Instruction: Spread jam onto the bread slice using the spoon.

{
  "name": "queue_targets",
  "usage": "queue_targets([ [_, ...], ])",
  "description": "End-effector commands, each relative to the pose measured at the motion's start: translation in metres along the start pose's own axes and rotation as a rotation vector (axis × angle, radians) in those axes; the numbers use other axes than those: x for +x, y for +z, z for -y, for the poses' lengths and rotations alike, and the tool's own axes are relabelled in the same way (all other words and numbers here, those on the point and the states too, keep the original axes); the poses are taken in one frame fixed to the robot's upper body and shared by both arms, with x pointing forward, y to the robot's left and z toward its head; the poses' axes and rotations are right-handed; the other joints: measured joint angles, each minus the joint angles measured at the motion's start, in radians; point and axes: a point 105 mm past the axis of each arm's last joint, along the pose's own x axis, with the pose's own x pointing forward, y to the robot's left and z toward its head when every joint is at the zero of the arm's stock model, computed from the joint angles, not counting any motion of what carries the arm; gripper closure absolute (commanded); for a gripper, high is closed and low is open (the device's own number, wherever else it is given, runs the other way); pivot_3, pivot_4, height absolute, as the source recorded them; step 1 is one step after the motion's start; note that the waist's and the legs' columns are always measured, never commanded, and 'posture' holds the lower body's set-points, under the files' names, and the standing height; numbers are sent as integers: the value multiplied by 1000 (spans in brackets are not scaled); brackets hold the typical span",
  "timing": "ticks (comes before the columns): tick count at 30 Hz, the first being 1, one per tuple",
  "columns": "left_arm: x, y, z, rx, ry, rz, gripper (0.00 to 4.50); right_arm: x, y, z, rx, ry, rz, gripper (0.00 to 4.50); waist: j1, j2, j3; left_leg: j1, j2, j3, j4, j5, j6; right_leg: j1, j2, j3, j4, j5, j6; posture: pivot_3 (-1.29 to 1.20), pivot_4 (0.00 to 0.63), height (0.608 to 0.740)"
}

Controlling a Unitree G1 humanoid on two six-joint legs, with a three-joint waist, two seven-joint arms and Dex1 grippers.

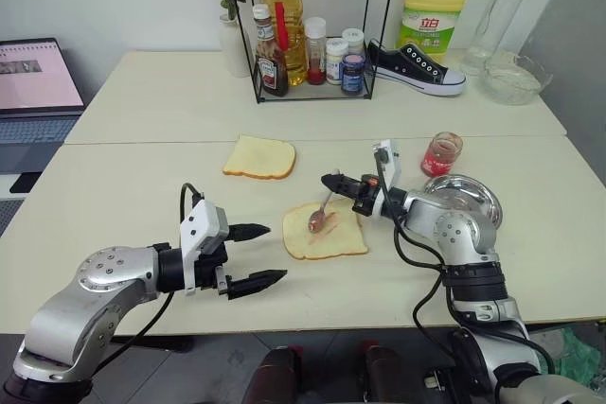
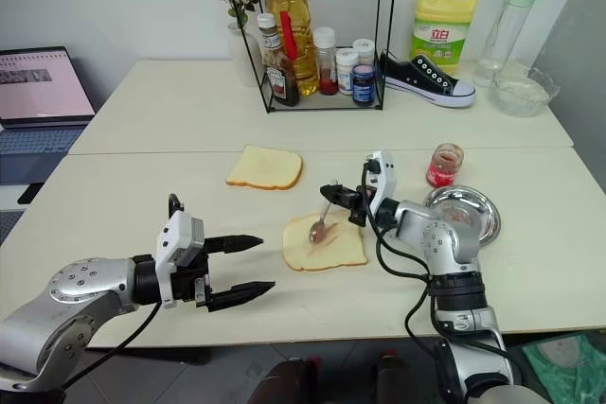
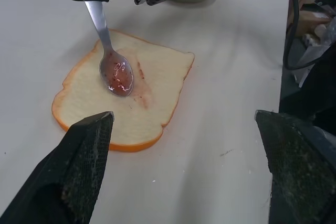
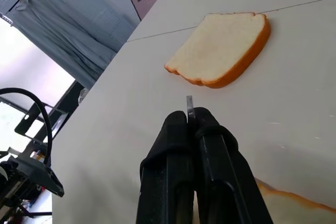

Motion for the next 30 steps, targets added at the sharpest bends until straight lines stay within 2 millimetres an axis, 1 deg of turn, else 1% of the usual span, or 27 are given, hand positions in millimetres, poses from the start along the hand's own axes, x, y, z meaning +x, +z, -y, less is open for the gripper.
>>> queue_targets([
  [1,-2,7,-1,45,-2,7,0,-3,8,3,-34,-13,34,4453,0,0,0,0,0,0,0,0,0,0,0,0,0,0,0,0,150,740],
  [7,-1,8,-1,45,-2,8,0,-9,13,11,-36,-42,49,4453,1,0,0,0,0,0,0,0,0,0,0,-1,0,0,0,0,150,740],
  [19,0,8,-1,45,-8,11,0,-33,20,32,-24,-119,74,4453,2,0,0,0,0,0,0,0,0,0,0,-2,0,0,0,0,150,740],
  [24,1,9,-2,47,-11,11,0,-38,20,33,-18,-123,73,4453,2,0,0,0,0,0,0,0,0,1,0,-3,0,0,0,0,150,740],
  [30,1,8,-1,45,-15,9,0,-43,10,27,1,-84,36,4453,2,0,0,0,0,0,0,0,0,1,0,-3,0,0,0,0,150,740],
])
